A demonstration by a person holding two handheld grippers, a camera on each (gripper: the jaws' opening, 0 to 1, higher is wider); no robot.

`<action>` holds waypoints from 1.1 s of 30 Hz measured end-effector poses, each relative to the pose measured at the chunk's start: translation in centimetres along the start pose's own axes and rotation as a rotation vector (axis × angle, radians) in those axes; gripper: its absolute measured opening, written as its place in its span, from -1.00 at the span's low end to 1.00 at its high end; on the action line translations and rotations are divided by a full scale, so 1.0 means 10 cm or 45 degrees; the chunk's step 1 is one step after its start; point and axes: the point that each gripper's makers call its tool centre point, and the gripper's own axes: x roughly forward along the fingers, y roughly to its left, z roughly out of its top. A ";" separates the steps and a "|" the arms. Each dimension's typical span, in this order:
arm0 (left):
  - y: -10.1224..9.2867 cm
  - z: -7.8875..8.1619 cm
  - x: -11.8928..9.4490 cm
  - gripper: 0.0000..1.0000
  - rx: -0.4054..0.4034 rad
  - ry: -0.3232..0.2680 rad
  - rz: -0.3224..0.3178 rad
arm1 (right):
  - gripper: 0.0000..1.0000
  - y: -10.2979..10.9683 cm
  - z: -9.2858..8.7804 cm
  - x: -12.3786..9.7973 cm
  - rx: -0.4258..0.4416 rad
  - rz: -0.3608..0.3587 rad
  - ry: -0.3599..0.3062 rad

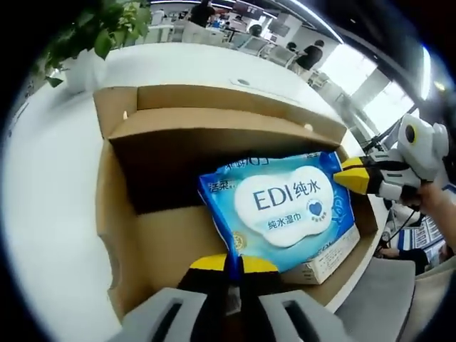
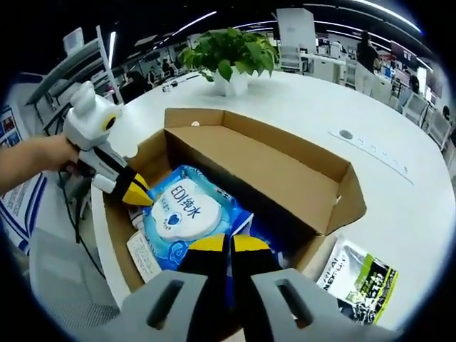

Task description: Operate the shoe box by opening the lid, removing the specified soft item, and placing it in the target area until the item is outside and the box remains undamaged.

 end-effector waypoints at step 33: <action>-0.43 0.36 -0.46 -0.97 0.027 -0.208 -0.002 | -1.00 -0.11 0.16 -0.55 0.241 -0.025 -0.148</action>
